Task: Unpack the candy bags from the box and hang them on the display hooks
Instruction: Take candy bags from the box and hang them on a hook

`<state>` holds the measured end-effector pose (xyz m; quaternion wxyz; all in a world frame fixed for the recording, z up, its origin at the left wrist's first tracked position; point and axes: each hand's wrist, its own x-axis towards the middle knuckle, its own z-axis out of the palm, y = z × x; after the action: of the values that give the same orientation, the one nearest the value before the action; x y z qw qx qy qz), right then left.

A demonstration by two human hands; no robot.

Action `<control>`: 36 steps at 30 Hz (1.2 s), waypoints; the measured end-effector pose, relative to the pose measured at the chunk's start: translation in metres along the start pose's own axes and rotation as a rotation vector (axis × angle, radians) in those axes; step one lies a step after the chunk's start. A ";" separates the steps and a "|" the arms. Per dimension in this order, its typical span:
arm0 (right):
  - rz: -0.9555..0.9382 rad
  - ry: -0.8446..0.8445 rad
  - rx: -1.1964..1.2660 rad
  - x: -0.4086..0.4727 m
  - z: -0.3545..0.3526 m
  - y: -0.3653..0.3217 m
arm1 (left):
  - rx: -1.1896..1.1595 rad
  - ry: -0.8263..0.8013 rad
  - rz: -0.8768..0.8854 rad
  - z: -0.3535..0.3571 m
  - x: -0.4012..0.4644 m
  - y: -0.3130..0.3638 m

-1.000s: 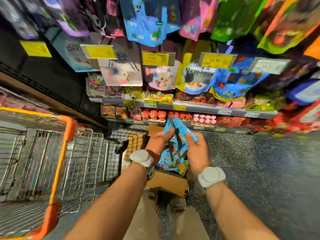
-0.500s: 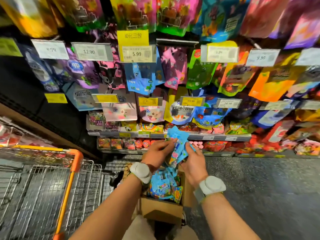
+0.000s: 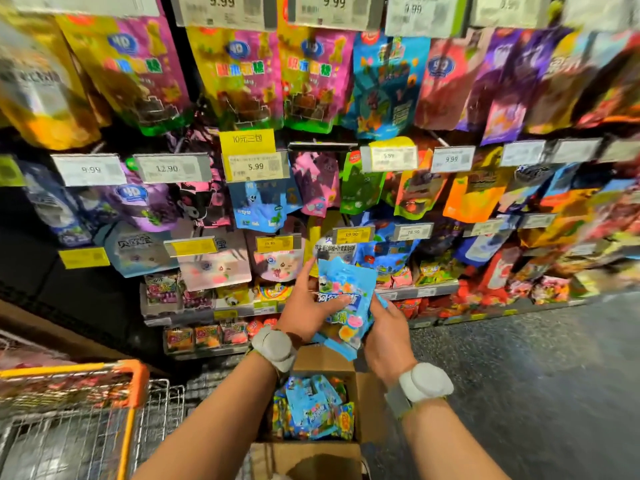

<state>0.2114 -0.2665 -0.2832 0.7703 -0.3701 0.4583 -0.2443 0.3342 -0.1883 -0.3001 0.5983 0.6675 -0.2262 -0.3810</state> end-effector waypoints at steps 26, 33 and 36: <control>-0.434 -0.133 -0.019 -0.066 -0.101 -0.152 | -0.006 0.045 0.294 0.135 -0.055 0.128; -0.562 -0.041 -0.139 -0.080 -0.178 -0.200 | 0.083 0.084 0.369 0.199 -0.067 0.161; -0.591 0.023 -0.207 -0.084 -0.208 -0.224 | 0.141 0.107 0.379 0.223 -0.068 0.170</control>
<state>-0.0205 -0.4143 -0.1250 0.6189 -0.5609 0.3619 -0.4140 0.1456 -0.3070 -0.1171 0.6222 0.6727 -0.3417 -0.2088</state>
